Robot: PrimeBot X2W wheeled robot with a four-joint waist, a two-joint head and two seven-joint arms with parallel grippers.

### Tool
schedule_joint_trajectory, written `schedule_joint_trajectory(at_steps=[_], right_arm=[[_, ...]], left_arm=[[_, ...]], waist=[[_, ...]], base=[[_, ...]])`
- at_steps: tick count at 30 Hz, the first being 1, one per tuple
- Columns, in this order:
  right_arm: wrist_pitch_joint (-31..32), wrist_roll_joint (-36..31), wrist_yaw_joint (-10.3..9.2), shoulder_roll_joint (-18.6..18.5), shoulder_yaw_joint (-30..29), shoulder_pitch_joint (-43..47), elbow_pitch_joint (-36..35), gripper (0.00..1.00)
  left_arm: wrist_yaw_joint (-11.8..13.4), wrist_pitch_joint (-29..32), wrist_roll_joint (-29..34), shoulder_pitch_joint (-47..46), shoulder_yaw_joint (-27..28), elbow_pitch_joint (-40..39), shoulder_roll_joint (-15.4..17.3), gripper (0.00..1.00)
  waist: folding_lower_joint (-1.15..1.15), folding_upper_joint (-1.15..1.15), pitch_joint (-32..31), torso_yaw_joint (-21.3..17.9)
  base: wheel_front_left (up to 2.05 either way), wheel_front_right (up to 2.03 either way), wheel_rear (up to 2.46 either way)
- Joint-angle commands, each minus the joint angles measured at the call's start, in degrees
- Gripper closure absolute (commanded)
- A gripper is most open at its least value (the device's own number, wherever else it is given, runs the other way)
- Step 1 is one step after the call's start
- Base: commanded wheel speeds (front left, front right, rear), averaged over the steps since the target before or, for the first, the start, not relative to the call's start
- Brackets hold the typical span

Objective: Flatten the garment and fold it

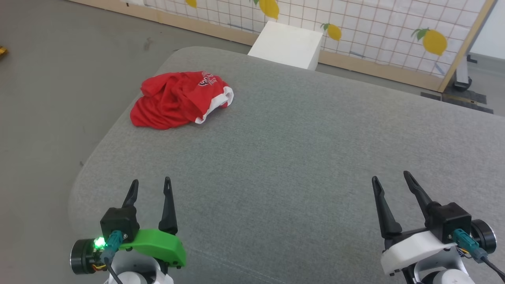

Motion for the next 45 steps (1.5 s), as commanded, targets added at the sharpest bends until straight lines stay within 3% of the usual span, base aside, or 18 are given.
schedule_joint_trajectory(at_steps=[1, 45], right_arm=[[-0.8, 0.3, -0.05, 0.1, 0.2, -1.1, 0.2, 0.0], [-5.9, 1.7, -0.08, 0.1, 0.4, -2.1, 2.5, 0.0]], left_arm=[[0.4, -0.6, -0.6, -0.5, 0.0, 0.3, 0.1, 0.0], [3.0, -5.8, -4.4, -0.8, -0.6, 2.7, -0.1, 0.0]], waist=[[0.0, 0.0, 0.0, 0.8], [0.0, 0.0, 0.5, 11.3]], base=[[0.0, 0.0, 0.0], [0.0, 0.0, 0.0]])
